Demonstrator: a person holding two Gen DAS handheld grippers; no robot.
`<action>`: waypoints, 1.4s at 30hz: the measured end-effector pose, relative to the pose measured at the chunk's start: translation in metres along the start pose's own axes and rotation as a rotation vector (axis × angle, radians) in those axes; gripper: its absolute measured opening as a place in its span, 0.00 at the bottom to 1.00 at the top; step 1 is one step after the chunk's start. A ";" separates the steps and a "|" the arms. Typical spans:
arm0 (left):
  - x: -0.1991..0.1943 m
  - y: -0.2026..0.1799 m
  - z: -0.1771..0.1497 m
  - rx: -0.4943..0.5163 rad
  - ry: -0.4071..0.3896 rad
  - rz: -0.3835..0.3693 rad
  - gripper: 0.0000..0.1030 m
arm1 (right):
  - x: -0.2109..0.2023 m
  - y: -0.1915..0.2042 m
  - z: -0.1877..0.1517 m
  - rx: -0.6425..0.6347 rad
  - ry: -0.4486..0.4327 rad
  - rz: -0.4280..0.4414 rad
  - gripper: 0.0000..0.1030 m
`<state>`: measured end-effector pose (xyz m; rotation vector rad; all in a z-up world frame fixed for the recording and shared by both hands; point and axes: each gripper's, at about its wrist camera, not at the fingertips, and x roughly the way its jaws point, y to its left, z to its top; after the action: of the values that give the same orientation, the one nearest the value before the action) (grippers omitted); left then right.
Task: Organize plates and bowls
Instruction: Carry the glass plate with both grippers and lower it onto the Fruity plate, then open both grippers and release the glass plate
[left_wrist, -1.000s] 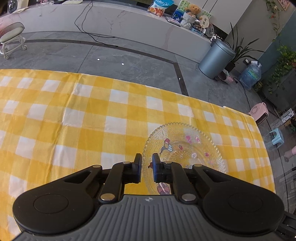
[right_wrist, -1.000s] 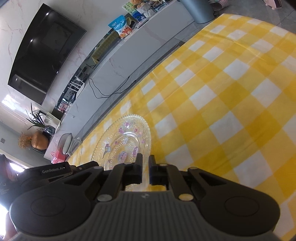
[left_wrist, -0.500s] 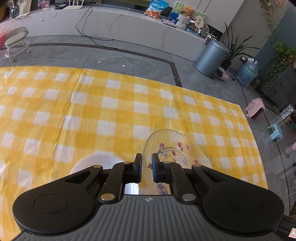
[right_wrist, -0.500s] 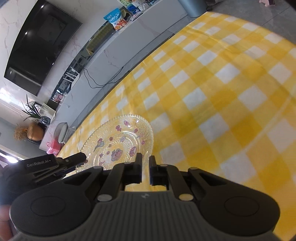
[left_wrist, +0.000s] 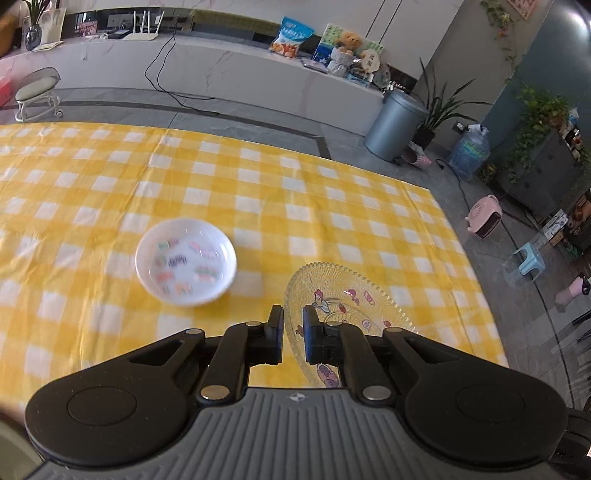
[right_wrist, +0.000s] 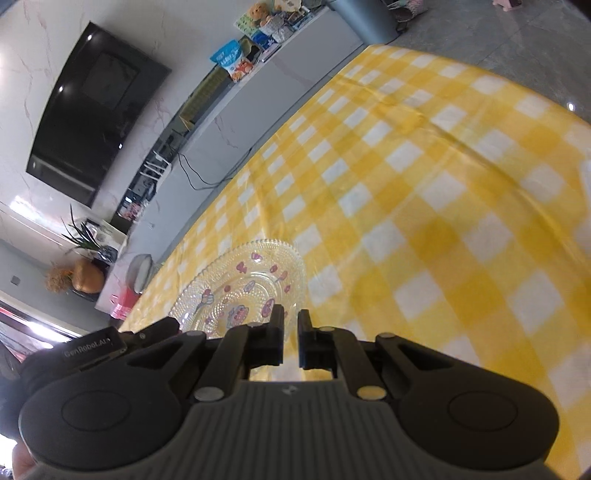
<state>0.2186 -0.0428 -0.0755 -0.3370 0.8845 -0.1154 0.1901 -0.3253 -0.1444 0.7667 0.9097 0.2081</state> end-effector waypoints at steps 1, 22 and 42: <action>-0.004 -0.002 -0.006 -0.001 -0.001 -0.005 0.11 | -0.008 -0.002 -0.004 -0.002 -0.008 0.001 0.04; -0.047 0.018 -0.102 -0.162 -0.021 -0.054 0.11 | -0.069 -0.005 -0.061 -0.081 0.032 -0.128 0.04; -0.039 0.017 -0.123 -0.091 -0.011 -0.022 0.11 | -0.052 0.009 -0.074 -0.196 0.092 -0.288 0.04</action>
<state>0.0982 -0.0474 -0.1245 -0.4320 0.8768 -0.0932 0.1023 -0.3060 -0.1328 0.4419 1.0580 0.0772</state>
